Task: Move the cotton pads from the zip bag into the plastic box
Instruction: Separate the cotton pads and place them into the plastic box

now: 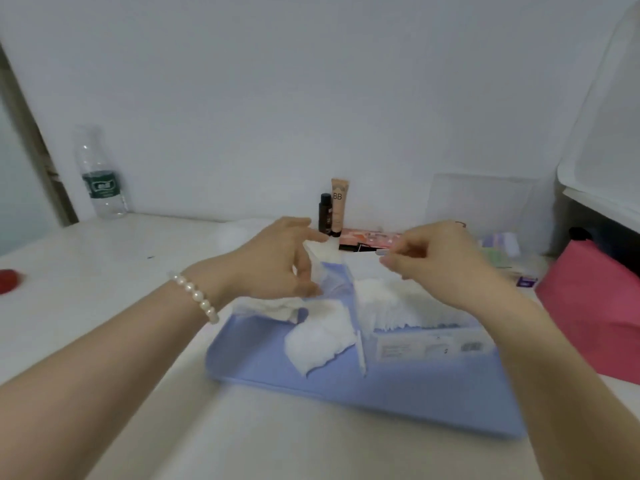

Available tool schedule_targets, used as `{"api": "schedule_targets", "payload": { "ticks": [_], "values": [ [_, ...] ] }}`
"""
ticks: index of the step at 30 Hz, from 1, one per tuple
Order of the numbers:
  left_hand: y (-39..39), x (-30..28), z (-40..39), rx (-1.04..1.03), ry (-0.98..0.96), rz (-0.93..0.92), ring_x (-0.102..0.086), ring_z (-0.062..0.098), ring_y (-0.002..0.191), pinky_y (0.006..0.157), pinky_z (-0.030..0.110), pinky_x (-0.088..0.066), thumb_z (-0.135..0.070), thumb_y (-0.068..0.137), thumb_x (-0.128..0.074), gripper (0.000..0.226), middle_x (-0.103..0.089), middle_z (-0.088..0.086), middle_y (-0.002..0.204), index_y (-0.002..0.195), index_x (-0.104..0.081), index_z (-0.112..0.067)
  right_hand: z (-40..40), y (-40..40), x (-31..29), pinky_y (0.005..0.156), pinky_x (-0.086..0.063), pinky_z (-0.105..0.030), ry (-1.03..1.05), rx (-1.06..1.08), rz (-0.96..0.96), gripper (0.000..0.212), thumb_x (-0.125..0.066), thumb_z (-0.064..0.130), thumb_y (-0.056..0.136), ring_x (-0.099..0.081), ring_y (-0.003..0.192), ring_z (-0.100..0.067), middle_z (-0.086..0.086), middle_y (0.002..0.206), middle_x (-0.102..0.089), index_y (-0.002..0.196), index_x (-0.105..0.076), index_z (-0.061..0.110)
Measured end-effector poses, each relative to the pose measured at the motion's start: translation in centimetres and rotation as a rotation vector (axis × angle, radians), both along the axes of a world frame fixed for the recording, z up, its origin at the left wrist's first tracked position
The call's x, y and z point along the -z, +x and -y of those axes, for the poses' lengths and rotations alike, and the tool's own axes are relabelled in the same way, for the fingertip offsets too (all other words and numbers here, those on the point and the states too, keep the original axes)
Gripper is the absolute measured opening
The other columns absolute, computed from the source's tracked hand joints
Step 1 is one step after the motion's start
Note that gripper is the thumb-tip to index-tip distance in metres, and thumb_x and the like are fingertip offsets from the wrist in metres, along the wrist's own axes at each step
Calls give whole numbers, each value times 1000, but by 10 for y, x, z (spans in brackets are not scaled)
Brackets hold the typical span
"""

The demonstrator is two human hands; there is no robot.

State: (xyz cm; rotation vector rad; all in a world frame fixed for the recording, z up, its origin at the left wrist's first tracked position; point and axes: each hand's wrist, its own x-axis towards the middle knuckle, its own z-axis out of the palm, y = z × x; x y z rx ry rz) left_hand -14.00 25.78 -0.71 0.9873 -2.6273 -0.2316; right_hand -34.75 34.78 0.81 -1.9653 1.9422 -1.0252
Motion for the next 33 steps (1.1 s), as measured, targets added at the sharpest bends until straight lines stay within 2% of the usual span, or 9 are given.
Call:
{"api": "schedule_targets", "payload": {
  "ticks": [4,6,9,13,17,20,23,27,33],
  "values": [
    [33,26,1,-60,-29,304,4,20,145,117,45,-4,-44,85,-58,28,-13,-5,157,106,-71,-30,10,38,35,67,-42,-10,256,-178,-239,17,-62,14,86,-61,85,-10,4,94,-68,99,-72,19],
    [43,36,3,-85,-58,357,1,25,146,117,37,-7,-32,93,-51,36,-8,-1,159,128,-56,-31,19,48,50,85,-41,-18,306,-183,-351,27,-54,16,92,-57,106,-15,0,119,-62,116,-65,20],
    [58,47,6,-107,-7,177,-21,20,143,110,21,-17,-11,96,-45,46,-21,0,156,140,-41,-19,25,67,57,96,-37,-28,295,-183,-383,30,-46,20,96,-50,118,-22,-4,131,-54,123,-58,16],
    [72,55,9,-160,-8,-15,-35,15,137,108,17,-22,-4,95,-41,45,-38,-2,148,138,-44,-15,33,82,69,92,-40,-32,339,-239,-470,28,-42,22,97,-50,117,-26,-7,125,-56,116,-59,11],
    [80,62,8,-178,-12,-156,-42,16,132,107,24,-33,3,88,-47,52,-41,-5,146,137,-47,-17,46,103,77,77,-41,-33,255,-209,-518,17,-43,7,93,-57,100,-29,-6,95,-55,88,-59,11],
    [79,66,7,-156,-5,-220,-46,15,129,103,16,-31,12,83,-45,60,-42,-4,145,137,-47,-16,60,127,76,86,-43,-33,139,-243,-249,25,-41,18,98,-57,103,-27,-11,108,-62,108,-60,7],
    [75,68,6,-133,2,-267,-42,17,132,103,11,-25,17,81,-42,63,-41,-1,145,137,-45,-12,83,141,90,90,-46,-39,280,-243,-122,39,-43,37,95,-58,104,-27,-11,115,-61,122,-54,11],
    [76,71,5,-141,23,-214,-44,17,131,103,12,-26,11,85,-43,61,-35,-2,149,140,-39,-15,103,148,116,92,-43,-41,372,-154,-496,47,-39,47,90,-49,110,-31,-11,120,-54,123,-51,17],
    [81,75,4,-172,60,-235,-56,16,118,97,15,-35,11,85,-42,61,-39,-4,147,140,-40,-16,91,140,101,74,-43,-33,309,-218,-523,26,-52,19,86,-48,102,-27,-8,102,-47,111,-56,14]
  ]
}}
